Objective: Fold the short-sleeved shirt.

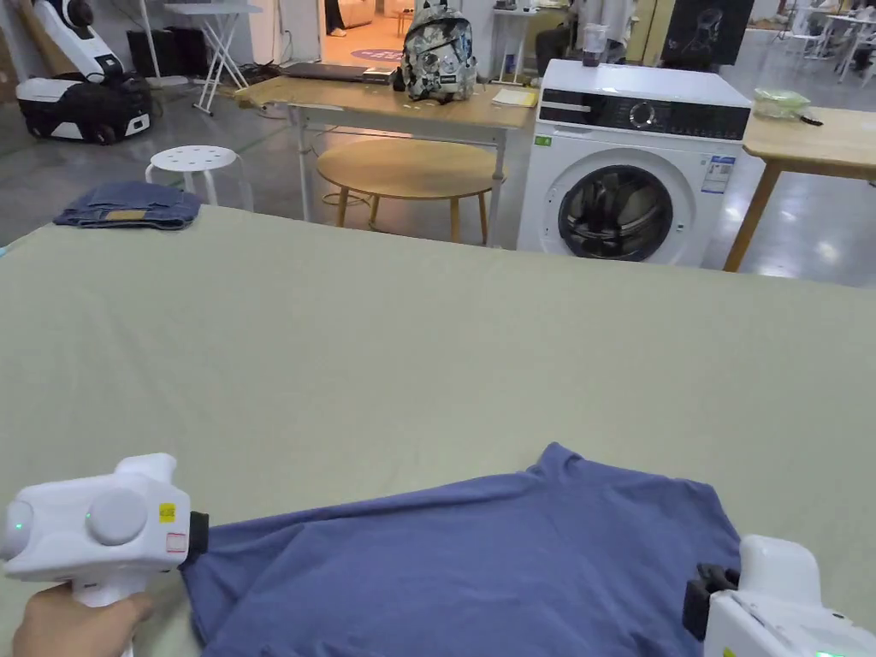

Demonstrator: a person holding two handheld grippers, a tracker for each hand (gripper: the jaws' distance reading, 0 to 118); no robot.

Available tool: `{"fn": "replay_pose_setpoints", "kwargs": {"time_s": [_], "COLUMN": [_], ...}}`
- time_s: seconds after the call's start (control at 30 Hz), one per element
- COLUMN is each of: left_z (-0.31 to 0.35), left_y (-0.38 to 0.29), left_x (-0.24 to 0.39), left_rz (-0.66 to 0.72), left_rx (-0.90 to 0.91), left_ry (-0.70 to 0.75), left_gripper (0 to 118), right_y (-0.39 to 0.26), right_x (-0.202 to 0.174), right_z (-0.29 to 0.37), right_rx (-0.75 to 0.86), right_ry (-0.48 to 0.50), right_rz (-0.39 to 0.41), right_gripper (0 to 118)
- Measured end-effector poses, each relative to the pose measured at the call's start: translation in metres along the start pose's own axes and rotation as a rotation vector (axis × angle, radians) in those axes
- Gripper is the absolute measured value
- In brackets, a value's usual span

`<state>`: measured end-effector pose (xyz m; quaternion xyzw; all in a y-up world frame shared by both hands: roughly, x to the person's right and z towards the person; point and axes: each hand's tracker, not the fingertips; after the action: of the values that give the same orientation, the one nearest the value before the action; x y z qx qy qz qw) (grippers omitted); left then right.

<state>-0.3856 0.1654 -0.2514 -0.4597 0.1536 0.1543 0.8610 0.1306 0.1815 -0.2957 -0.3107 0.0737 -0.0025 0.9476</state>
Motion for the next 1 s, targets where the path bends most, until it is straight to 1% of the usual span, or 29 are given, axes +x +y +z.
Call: {"fn": "replay_pose_setpoints", "kwargs": {"time_s": [0.03,0.07,0.1,0.13,0.17,0.2,0.27,0.3,0.33,0.37,0.47,0.53,0.67,0.73,0.77,0.8,0.87,0.9,0.93,1.0], "left_z": [0.0,-0.001,-0.001,-0.003,-0.005,-0.004,-0.007,-0.008,-0.009,-0.01,-0.011,-0.011,-0.014,-0.018,-0.02,-0.02,-0.022,-0.025,-0.025,-0.026], "left_y": [0.003,0.006,0.007,0.009,0.009,0.006,0.004,0.003,0.002,0.002,0.001,-0.001,-0.001,0.001,0.001,0.001,0.001,0.002,0.003,0.003], "left_x": [0.0,0.001,0.001,0.001,0.001,0.005,0.007,0.008,0.009,0.01,0.013,0.016,0.018,0.016,0.015,0.016,0.015,0.014,0.015,0.014], "left_rz": [-0.011,-0.017,-0.022,-0.027,-0.031,-0.033,-0.036,-0.037,-0.04,-0.042,-0.046,-0.054,-0.062,-0.063,-0.063,-0.063,-0.064,-0.065,-0.067,-0.066], "left_rx": [0.004,0.007,0.01,0.006,0.002,-0.002,-0.014,-0.017,-0.025,-0.031,-0.039,-0.041,-0.049,-0.053,-0.054,-0.055,-0.055,-0.056,-0.056,-0.053], "left_ry": [0.005,0.009,0.008,0.008,0.012,0.012,0.015,0.016,0.015,0.015,0.015,0.021,0.014,0.013,0.012,0.011,0.011,0.011,0.012,0.01], "left_gripper": [0,0,0,0,0,0,0,0,0,0,0,0,0,0,0,0,0,0,0,0], "right_y": [0.016,0.029,0.041,0.055,0.065,0.075,0.095,0.102,0.109,0.115,0.125,0.129,0.127,0.122,0.12,0.119,0.12,0.12,0.119,0.116], "right_x": [0.009,0.017,0.024,0.032,0.041,0.047,0.058,0.063,0.065,0.067,0.066,0.067,0.072,0.064,0.06,0.056,0.048,0.044,0.04,0.025], "right_z": [-0.007,-0.019,-0.032,-0.049,-0.071,-0.089,-0.123,-0.138,-0.153,-0.167,-0.185,-0.205,-0.239,-0.242,-0.243,-0.24,-0.24,-0.238,-0.236,-0.231], "right_rx": [-0.021,-0.04,-0.073,-0.112,-0.144,-0.174,-0.218,-0.251,-0.276,-0.301,-0.358,-0.405,-0.464,-0.528,-0.534,-0.505,-0.505,-0.503,-0.501,-0.508], "right_ry": [0.002,0.007,-0.003,0.003,-0.005,-0.016,-0.004,-0.002,-0.018,-0.013,0.025,0.011,0.025,0.029,0.016,-0.005,-0.004,0.007,0.017,0.058], "right_rz": [-0.014,-0.024,-0.005,-0.003,0.006,0.032,0.041,0.031,0.033,0.039,0.013,0.0,-0.007,0.015,0.044,0.082,0.097,0.105,0.114,0.124], "right_gripper": [6,18,33,53,62,64,64,64,65,66,67,68,68,66,65,60,38,20,4,4]}}
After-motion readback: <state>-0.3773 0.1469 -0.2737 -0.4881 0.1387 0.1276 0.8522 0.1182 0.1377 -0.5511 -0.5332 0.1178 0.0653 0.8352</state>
